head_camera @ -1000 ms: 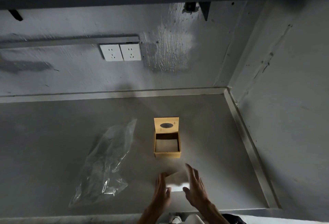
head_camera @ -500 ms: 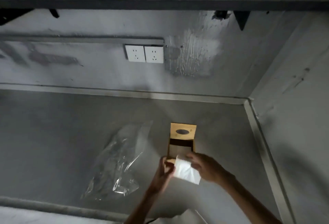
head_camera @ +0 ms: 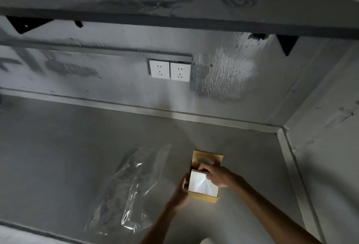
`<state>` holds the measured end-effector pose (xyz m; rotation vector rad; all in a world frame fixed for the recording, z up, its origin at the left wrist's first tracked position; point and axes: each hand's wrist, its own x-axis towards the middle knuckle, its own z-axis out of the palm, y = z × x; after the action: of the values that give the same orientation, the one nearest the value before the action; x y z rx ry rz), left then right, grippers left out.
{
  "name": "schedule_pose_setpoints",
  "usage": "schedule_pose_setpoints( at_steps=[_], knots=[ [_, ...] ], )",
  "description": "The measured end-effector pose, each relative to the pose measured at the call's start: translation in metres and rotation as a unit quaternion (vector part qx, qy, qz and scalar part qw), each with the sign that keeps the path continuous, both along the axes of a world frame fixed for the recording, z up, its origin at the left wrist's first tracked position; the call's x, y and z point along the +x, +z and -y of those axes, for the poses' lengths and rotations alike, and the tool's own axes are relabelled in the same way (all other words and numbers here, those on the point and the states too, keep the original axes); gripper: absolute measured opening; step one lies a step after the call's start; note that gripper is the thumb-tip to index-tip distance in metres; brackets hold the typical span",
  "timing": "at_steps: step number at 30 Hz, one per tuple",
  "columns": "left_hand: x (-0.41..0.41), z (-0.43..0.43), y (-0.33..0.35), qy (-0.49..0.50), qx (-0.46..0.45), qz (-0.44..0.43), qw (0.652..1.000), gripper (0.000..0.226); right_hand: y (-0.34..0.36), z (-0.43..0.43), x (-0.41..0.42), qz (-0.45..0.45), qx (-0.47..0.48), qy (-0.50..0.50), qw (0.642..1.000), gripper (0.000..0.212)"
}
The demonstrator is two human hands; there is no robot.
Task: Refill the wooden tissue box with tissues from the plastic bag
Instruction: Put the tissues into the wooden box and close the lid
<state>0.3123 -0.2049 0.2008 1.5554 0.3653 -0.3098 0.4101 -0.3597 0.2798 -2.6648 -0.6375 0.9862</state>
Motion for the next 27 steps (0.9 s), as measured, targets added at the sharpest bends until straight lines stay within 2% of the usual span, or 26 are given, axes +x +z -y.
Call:
schedule_pose_setpoints(
  at_steps=[3, 8, 12, 14, 15, 17, 21, 23, 26, 27],
  knots=[
    [-0.001, -0.001, -0.005, -0.004, 0.005, 0.003, 1.000, 0.056, -0.004, -0.007, 0.004, -0.011, -0.006, 0.003, 1.000, 0.037],
    [0.002, 0.002, -0.022, 0.001, -0.006, -0.002, 1.000, 0.052, -0.012, -0.017, 0.006, -0.019, -0.050, 0.016, 0.998, 0.042],
    [0.000, 0.004, -0.009, -0.015, 0.005, -0.033, 0.999, 0.055, -0.020, -0.025, -0.002, -0.006, -0.086, 0.021, 0.996, 0.028],
    [0.000, 0.003, -0.013, -0.016, 0.012, -0.034, 0.999, 0.064, -0.025, -0.027, -0.005, 0.004, -0.101, 0.018, 0.995, 0.025],
    [0.002, 0.002, -0.026, -0.013, 0.022, -0.034, 0.999, 0.077, -0.025, -0.029, -0.005, 0.004, -0.103, 0.016, 0.995, 0.025],
    [0.006, -0.004, -0.080, -0.014, 0.041, -0.025, 0.999, 0.102, -0.024, -0.031, -0.004, 0.001, -0.092, 0.013, 0.996, 0.030],
    [0.014, -0.003, -0.125, -0.008, 0.007, -0.029, 1.000, 0.083, -0.024, -0.036, -0.005, -0.001, -0.060, 0.042, 0.997, 0.044],
    [0.010, -0.005, -0.094, -0.007, 0.007, -0.042, 0.999, 0.083, -0.029, -0.036, -0.012, 0.028, -0.073, 0.055, 0.995, 0.046],
    [0.014, -0.002, -0.118, -0.017, -0.010, -0.021, 1.000, 0.087, -0.039, -0.032, -0.020, 0.073, -0.049, 0.046, 0.995, 0.062],
    [0.013, -0.002, -0.109, -0.018, 0.012, -0.026, 0.999, 0.087, -0.041, -0.030, -0.020, 0.083, -0.046, 0.047, 0.994, 0.068]
  ],
)
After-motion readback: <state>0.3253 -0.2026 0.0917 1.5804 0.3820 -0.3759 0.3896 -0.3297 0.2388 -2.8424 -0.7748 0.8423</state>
